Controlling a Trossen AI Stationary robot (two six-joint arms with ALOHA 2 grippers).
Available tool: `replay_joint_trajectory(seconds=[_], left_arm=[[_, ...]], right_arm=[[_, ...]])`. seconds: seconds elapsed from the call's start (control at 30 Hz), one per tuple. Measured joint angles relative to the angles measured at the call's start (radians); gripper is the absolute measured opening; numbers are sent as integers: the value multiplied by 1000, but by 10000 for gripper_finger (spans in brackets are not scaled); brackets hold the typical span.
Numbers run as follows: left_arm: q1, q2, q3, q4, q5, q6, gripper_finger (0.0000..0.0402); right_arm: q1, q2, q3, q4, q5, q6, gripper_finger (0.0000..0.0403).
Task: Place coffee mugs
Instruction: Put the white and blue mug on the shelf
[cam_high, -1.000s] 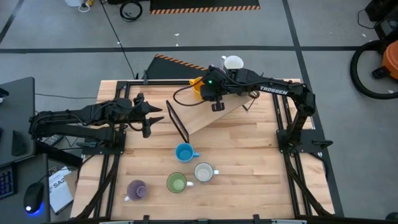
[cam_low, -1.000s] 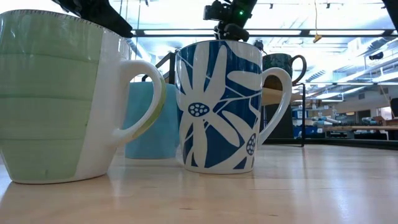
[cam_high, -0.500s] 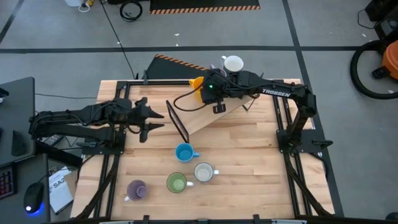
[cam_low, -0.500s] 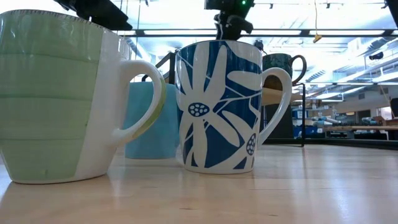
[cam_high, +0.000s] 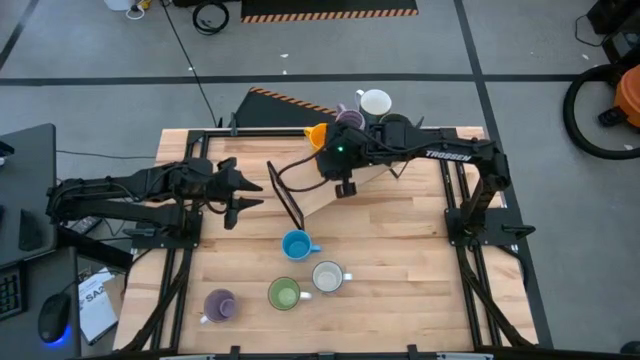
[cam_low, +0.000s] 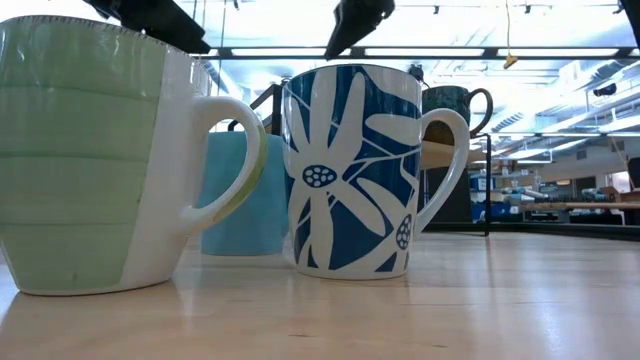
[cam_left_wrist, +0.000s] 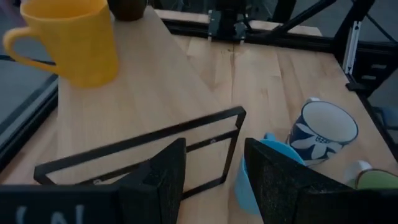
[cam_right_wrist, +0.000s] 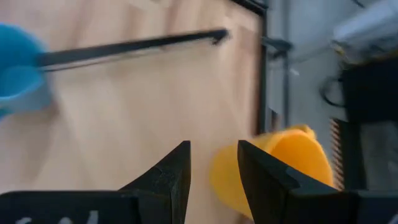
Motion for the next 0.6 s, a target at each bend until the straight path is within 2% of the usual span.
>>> replay_joint_trajectory(seconds=[0.1, 0.3, 0.43, 0.6], left_arm=[[0, 0, 0, 41, -12, -19, 171], [-2, 6, 0, 58, -15, -126, 171], [-28, 35, -1, 54, -23, -164, 171], [-37, 85, -1, 81, -126, -184, 171]], right_arm=[[-3, 2, -5, -1, 34, 45, 138], [22, 1, -5, -49, -98, 253, 138], [70, 2, -15, -110, -116, 358, 138], [142, 4, -53, -101, -98, 428, 138]])
